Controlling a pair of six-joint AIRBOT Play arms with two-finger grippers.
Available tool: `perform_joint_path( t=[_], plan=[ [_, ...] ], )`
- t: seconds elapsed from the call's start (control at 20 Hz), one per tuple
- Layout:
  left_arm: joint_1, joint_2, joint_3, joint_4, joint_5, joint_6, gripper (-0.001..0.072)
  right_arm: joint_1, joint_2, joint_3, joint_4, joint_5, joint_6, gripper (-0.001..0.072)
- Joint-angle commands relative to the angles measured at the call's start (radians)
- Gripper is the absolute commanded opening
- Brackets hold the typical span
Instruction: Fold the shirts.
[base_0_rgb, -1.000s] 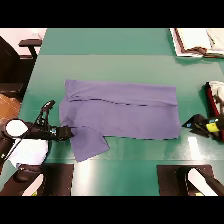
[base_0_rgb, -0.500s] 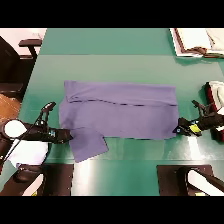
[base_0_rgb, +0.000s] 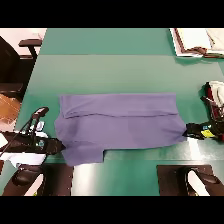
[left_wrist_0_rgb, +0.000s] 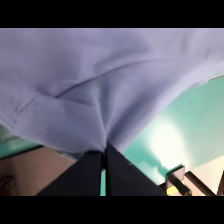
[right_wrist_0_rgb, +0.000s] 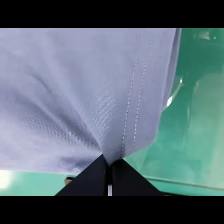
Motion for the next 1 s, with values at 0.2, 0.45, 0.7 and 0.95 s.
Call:
perform_joint_path(
  t=[0.2,0.45,0.7,0.95],
  plan=[
    [0.000,-0.298,0.181,0.044,0.317,0.136,0.0022,0.117,-0.196,0.210,-0.010,-0.137,0.031,0.0017],
    [0.000,-0.596,0.376,0.140,0.523,0.151,0.0023,0.131,-0.517,0.490,0.086,-0.186,0.039,0.0018],
    [0.000,-0.715,0.399,0.135,0.620,0.137,0.0231,0.116,-0.737,0.666,0.238,-0.185,0.011,0.0411],
    [0.000,-0.711,0.451,0.125,0.532,0.107,0.0534,-0.005,-0.731,0.654,0.337,-0.146,-0.115,0.0447]
  ],
)
